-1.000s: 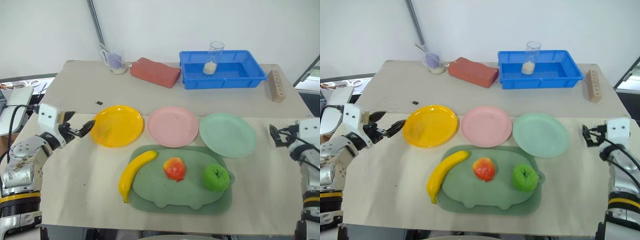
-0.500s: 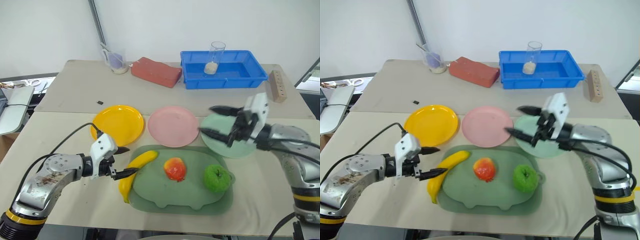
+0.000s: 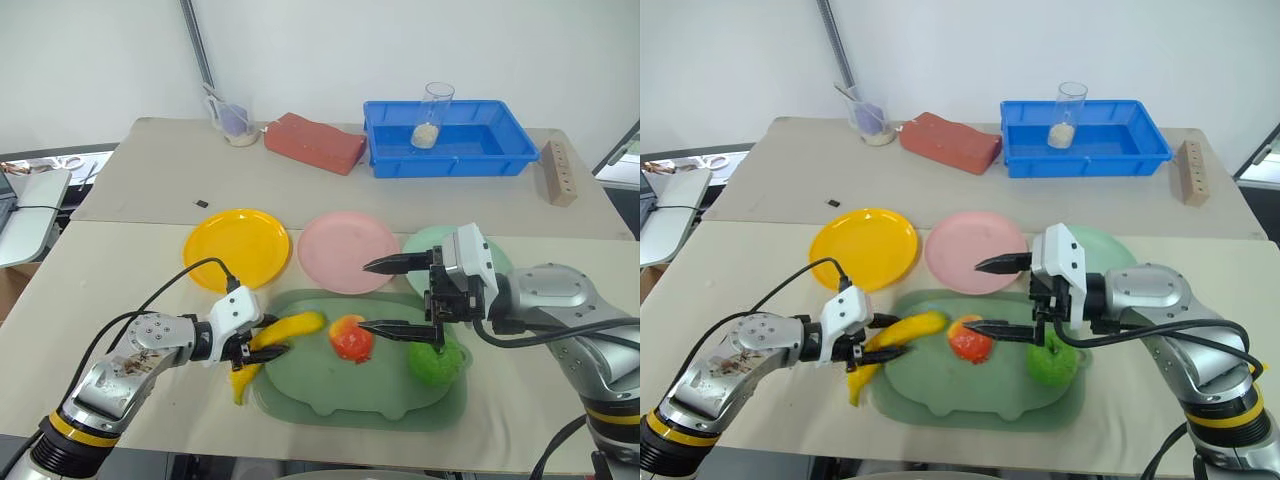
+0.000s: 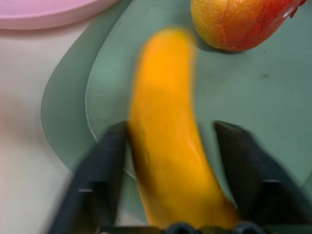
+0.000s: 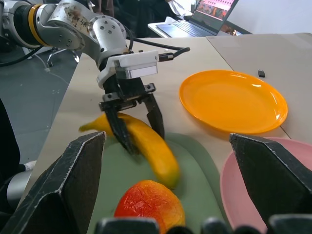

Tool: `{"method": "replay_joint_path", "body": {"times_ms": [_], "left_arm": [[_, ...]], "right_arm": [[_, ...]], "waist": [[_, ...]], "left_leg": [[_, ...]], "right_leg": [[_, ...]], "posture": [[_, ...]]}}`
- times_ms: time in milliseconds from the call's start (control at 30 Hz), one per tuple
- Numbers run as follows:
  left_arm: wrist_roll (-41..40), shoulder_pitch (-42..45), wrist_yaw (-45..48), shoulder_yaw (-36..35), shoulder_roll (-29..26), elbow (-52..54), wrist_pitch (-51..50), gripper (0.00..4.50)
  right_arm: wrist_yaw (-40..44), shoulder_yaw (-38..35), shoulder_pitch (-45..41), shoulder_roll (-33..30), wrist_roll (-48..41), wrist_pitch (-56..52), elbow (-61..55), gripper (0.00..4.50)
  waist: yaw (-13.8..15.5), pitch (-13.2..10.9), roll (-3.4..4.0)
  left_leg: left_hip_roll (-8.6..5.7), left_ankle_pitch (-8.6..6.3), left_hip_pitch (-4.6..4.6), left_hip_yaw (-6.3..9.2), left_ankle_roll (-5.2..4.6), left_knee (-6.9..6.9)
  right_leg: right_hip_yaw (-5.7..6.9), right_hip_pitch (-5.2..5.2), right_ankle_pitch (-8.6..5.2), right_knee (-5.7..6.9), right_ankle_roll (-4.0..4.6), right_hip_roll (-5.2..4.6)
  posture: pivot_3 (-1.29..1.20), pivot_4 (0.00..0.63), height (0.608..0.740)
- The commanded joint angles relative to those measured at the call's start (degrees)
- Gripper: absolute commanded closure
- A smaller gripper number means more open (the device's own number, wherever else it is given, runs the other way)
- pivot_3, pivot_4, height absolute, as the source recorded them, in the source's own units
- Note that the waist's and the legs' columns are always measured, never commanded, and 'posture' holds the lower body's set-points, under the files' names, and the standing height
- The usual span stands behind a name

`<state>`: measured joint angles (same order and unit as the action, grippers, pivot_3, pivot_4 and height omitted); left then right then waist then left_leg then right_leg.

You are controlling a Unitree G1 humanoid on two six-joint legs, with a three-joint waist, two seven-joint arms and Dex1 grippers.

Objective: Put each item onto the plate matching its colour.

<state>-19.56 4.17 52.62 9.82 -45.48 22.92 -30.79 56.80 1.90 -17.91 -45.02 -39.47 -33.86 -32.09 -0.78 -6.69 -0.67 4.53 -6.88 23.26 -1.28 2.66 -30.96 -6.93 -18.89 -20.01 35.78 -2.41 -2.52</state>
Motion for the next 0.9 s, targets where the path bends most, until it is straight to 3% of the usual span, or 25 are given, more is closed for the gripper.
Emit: {"method": "replay_joint_path", "body": {"times_ms": [33, 233, 400, 533, 767, 900], "left_arm": [[0.84, 0.59, -0.03, -0.95, 0.1, -1.07, 1.16, 3.3], [-4.73, 4.63, -0.05, -6.71, -0.01, -3.57, -5.32, 3.3], [-8.6, 17.95, -5.55, -15.71, 2.71, -15.56, -10.7, 3.3], [-2.01, 27.72, -12.31, -15.33, 5.15, -29.86, -6.46, 3.3], [5.98, 32.5, -13.04, -10.67, 8.35, -42.15, 3.36, 3.3], [5.85, 33.97, -11.32, -11.21, 9.12, -44.15, 4.59, 1.48]], "right_arm": [[-0.51, -1.08, -1.17, 0.14, -0.77, -0.23, -1.2, 0.0], [-1.68, -2.08, -1.31, 0.8, -1.8, -0.95, -1.04, 0.0], [-5.97, -1.96, -6.09, 3.25, -0.65, -1.75, 0.65, 0.0], [-11.33, 0.79, -11.79, 6.07, 3.77, -2.77, 3.54, 0.0], [-13.68, 3.53, -16.59, 8.15, 8.06, -3.34, 5.96, 0.0], [-13.25, 3.34, -16.56, 7.47, 8.8, -3.55, 6.1, 0.0]], "waist": [[0.03, 0.0, 0.0], [0.03, -0.01, -0.02], [0.1, -0.03, -0.1], [0.05, 0.02, -0.11], [0.14, 0.07, -0.07], [0.48, 0.07, -0.07]], "left_leg": [[0.0, 0.0, 0.0, 0.0, 0.0, 0.0], [0.0, 0.0, 0.0, 0.0, 0.0, 0.0], [0.0, 0.01, 0.1, 0.07, -0.01, -0.05], [-0.03, 0.01, 0.1, 0.11, -0.02, -0.1], [-0.03, -0.04, 0.27, 0.1, -0.14, -0.08], [-0.02, -0.04, 0.37, 0.12, -0.12, -0.2]], "right_leg": [[0.0, 0.0, 0.0, 0.0, 0.0, 0.0], [0.01, -0.01, 0.0, 0.03, 0.0, 0.01], [0.05, -0.16, 0.0, 0.16, -0.03, 0.06], [0.05, -0.14, 0.0, 0.17, -0.06, 0.08], [0.03, -0.16, 0.02, 0.37, -0.05, 0.14], [0.07, -0.24, 0.03, 0.37, -0.05, 0.16]], "posture": [[0.0, 0.15, 0.74], [0.0, 0.15, 0.74], [0.0, 0.15, 0.74], [0.0, 0.15, 0.74], [0.0, 0.15, 0.74], [0.0, 0.15, 0.74]]}}
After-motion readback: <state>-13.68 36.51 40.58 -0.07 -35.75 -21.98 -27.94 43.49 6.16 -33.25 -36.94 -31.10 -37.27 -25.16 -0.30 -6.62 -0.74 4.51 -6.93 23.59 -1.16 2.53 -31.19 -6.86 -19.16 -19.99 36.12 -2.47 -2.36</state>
